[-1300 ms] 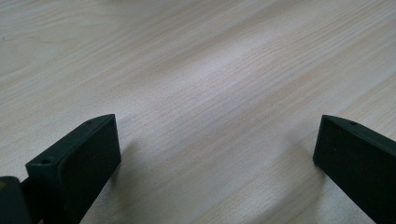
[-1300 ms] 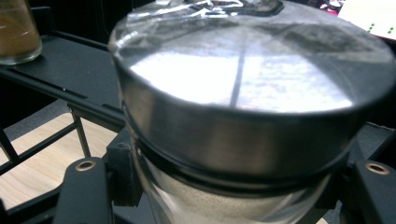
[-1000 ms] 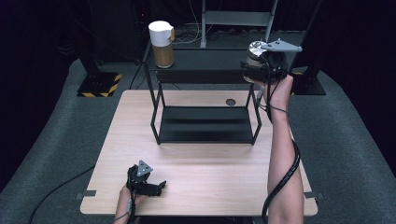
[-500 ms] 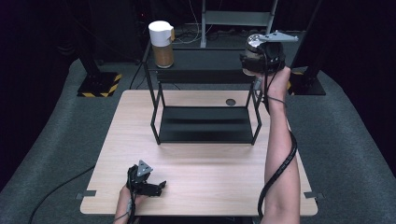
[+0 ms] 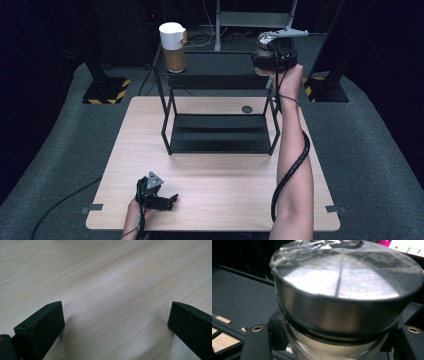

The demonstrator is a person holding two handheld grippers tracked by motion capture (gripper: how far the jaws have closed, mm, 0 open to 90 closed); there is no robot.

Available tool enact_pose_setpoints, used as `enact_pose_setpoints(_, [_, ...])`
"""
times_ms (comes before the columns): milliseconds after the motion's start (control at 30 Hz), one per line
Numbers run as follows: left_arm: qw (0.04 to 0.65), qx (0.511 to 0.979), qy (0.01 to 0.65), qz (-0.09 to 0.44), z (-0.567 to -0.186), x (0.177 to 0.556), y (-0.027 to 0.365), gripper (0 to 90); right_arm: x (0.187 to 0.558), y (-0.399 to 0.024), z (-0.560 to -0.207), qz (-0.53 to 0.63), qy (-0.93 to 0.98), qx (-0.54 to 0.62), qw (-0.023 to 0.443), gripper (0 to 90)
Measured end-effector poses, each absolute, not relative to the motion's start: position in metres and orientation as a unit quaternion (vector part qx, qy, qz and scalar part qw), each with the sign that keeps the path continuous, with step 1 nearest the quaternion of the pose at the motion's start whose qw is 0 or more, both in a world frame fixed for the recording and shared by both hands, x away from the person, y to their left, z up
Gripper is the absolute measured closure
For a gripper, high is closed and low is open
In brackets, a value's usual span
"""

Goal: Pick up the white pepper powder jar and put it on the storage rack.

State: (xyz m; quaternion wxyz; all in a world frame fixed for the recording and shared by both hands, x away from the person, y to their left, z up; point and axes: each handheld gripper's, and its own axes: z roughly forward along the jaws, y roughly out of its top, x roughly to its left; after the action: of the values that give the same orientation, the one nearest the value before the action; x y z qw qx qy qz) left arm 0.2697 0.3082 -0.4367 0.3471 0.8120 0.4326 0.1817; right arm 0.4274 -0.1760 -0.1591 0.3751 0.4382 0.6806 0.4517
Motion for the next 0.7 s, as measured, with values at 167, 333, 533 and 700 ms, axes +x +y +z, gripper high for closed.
enact_pose_setpoints(167, [0.347, 0.812, 0.432, 0.181, -0.437, 0.27, 0.308, 0.1, 0.436, -0.175, -0.156, 0.451, 0.679, 0.448, 0.367, 30.1])
enact_pose_setpoints(333, [0.347, 0.812, 0.432, 0.181, -0.437, 0.27, 0.308, 0.1, 0.441, -0.173, -0.153, 0.442, 0.682, 0.452, 0.368, 30.1])
enact_pose_setpoints(533, [0.347, 0.812, 0.432, 0.181, -0.437, 0.27, 0.308, 0.1, 0.447, -0.173, -0.153, 0.438, 0.684, 0.459, 0.361, 30.1])
enact_pose_setpoints(700, [0.347, 0.812, 0.432, 0.181, -0.437, 0.27, 0.308, 0.1, 0.449, -0.175, -0.153, 0.437, 0.685, 0.462, 0.355, 30.0])
